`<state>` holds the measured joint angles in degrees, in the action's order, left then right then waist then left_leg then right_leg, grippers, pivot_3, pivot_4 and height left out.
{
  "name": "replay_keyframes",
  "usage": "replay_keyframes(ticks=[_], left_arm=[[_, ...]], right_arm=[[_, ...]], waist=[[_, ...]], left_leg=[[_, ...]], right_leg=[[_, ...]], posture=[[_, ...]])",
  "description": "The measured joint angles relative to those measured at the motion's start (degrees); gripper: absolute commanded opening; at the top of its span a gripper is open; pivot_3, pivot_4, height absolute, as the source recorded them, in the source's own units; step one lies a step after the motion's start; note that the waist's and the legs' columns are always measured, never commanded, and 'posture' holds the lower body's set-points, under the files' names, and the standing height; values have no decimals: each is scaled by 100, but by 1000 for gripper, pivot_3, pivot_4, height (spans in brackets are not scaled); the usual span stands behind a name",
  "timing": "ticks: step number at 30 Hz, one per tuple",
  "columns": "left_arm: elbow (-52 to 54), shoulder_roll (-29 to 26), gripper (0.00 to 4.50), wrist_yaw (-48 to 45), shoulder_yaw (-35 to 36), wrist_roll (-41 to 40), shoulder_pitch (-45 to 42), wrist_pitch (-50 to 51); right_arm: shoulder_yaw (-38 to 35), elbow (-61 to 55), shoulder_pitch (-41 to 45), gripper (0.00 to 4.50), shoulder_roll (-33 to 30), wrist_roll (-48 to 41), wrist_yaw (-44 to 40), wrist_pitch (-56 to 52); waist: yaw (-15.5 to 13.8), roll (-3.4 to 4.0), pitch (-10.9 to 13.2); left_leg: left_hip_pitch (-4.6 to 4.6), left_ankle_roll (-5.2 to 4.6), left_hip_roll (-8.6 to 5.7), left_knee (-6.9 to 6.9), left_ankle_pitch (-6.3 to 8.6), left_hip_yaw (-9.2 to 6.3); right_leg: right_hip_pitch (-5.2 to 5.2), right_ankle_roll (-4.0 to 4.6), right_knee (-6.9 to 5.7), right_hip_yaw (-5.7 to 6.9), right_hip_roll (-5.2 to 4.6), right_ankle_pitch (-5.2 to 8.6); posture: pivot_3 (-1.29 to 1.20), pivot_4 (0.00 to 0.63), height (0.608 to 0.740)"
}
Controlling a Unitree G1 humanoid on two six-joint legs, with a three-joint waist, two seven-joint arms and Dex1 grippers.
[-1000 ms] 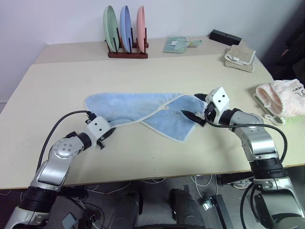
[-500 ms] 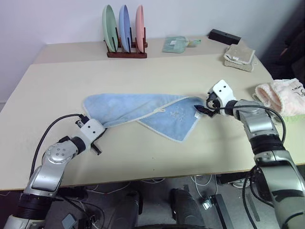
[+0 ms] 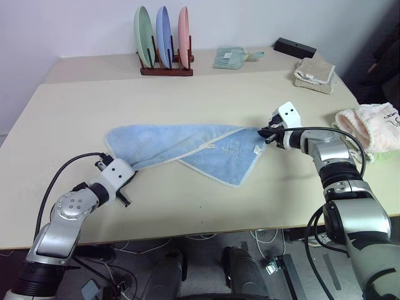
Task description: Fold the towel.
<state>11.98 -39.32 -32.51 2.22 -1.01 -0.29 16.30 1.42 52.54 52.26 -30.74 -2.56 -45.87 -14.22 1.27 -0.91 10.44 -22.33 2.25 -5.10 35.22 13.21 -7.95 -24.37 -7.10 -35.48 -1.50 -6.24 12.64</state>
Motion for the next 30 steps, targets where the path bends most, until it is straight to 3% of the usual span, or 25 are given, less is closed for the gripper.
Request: replay_keyframes(ticks=[5,9,14,16,19,23,30], left_arm=[[-24,281,0,127,294,-290,-344,226],[-614,590,0,735,901,-581,-1775,195],[-1286,490,0,1203,1576,-928,-3622,-119],[-1343,310,0,1143,1792,-1105,-3824,-165],[-1098,82,0,732,1985,-1411,-3186,-49],[-326,-45,0,-18,2273,-1964,-1308,508],[1114,-365,0,-1024,3111,-2806,1189,1361]], right_arm=[[-1,-183,8,65,-97,88,265,611],[51,-203,431,65,-324,469,660,1540],[-49,-516,1400,65,-496,456,726,2246],[-106,-868,1526,65,-584,343,544,2376],[-183,-1827,1044,65,-846,-76,-224,2150],[-186,-3457,-459,65,-1263,-813,-1294,1121],[-418,-5410,-2204,65,-2181,-1807,-2234,-567]], waist=[[-23,6,6],[-50,3,15],[36,1,15],[102,3,12],[147,3,12],[152,2,15],[29,10,23]], left_leg=[[-5,1,-2,6,-1,-2],[-13,7,-7,19,-4,-5],[-15,16,-6,6,-9,2],[-14,26,-5,-2,-12,9],[-11,10,-1,-2,5,27],[-18,-10,3,9,19,31],[-10,-39,7,45,38,37]], right_leg=[[-4,-1,-3,1,-1,-1],[-7,-4,-8,3,-1,-4],[-13,-6,11,4,0,-5],[-13,-8,19,5,-5,-4],[-14,-11,17,7,-18,-4],[-23,-15,24,5,-34,-6],[-6,-13,5,8,-34,-4]], posture=[[0,150,740],[0,150,740],[0,150,740],[0,150,740],[0,150,740],[0,150,740],[0,150,740]])
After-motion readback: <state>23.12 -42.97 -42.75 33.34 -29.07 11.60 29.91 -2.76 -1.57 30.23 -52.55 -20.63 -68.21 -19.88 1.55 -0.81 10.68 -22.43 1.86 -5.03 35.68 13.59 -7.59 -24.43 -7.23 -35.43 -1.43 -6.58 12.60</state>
